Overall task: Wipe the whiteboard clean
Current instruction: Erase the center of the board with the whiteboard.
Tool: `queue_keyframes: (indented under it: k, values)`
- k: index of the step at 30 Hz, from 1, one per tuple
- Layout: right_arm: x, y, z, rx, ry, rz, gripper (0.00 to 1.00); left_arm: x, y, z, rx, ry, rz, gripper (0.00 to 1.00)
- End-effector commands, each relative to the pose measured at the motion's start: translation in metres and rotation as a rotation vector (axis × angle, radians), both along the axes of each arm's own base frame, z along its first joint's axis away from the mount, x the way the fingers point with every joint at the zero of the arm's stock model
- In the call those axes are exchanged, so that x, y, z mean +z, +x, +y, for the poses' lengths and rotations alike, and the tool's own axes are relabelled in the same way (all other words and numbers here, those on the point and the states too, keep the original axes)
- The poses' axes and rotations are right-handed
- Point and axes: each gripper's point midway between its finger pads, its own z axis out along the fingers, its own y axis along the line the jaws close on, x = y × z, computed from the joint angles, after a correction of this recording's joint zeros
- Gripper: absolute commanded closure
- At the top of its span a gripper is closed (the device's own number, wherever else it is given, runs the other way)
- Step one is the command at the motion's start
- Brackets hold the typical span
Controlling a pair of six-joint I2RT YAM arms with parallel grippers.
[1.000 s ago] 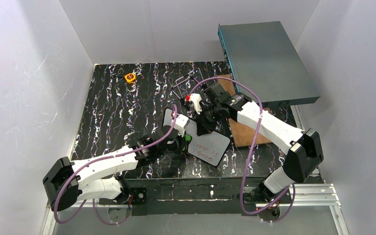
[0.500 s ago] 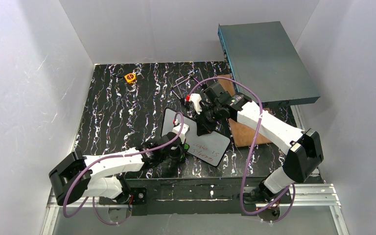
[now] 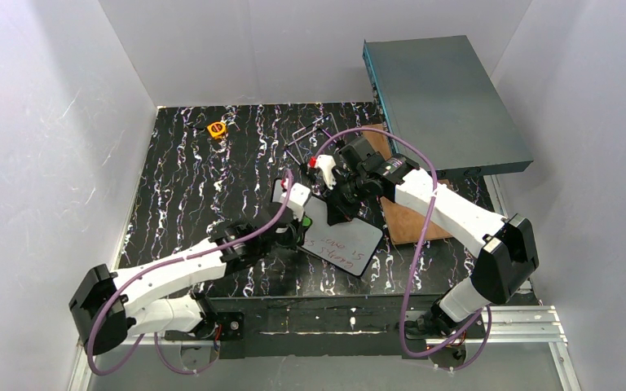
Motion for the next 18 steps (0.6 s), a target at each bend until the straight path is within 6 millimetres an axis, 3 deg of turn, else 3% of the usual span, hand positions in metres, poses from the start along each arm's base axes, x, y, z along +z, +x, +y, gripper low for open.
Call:
queue_keyframes:
  k: [1,4,12,14,18]
  values:
    - [0.016,-0.02,0.015,0.11,0.095,0.008,0.99,0.039,0.033,0.018,0.105,-0.055,-0.112,1.0]
    - [0.017,-0.02,0.015,0.11,0.098,0.005,0.99,0.023,0.032,0.027,0.112,-0.043,-0.087,1.0]
    - [0.015,-0.02,0.015,0.11,0.094,0.012,0.99,-0.052,0.012,0.038,0.125,-0.02,0.032,1.0]
    - [0.014,-0.02,0.015,0.111,0.091,0.016,0.99,-0.054,0.012,0.039,0.13,-0.022,0.029,1.0]
    - [0.013,-0.019,0.016,0.111,0.09,0.016,0.99,-0.029,0.022,0.037,0.128,-0.051,-0.022,1.0]
